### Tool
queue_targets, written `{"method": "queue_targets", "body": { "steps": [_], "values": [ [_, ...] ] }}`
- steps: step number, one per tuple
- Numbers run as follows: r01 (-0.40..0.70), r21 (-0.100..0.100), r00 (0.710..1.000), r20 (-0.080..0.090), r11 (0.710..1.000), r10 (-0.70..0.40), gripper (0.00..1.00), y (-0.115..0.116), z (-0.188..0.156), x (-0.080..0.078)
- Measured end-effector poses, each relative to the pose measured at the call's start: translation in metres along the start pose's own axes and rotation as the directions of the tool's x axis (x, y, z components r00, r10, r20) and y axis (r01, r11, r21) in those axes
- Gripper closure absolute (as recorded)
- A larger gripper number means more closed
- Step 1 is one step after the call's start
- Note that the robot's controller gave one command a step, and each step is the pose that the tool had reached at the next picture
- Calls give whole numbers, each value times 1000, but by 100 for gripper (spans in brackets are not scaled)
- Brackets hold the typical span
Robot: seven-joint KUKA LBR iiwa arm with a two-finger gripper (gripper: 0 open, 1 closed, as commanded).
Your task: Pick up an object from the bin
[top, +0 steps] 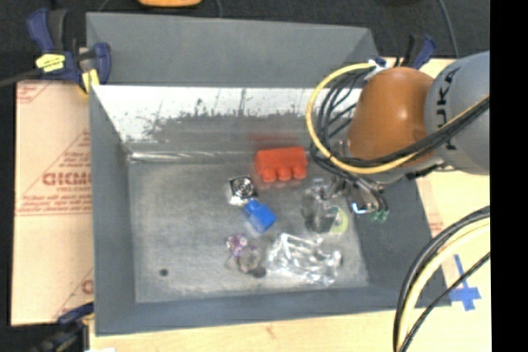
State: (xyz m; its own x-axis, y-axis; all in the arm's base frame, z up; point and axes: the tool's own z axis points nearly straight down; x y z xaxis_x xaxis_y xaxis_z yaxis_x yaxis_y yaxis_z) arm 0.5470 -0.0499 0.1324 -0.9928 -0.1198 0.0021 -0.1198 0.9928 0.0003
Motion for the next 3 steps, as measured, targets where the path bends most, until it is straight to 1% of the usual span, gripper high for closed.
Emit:
{"method": "queue_targets", "body": {
  "steps": [1,2,3],
  "values": [
    [199,5,980,10,980,-199,100,-22,-25,-46],
    [197,3,980,8,980,-197,0,-22,-24,-45],
    [642,4,767,2,767,-642,0,-75,63,-17]
  ]
}}
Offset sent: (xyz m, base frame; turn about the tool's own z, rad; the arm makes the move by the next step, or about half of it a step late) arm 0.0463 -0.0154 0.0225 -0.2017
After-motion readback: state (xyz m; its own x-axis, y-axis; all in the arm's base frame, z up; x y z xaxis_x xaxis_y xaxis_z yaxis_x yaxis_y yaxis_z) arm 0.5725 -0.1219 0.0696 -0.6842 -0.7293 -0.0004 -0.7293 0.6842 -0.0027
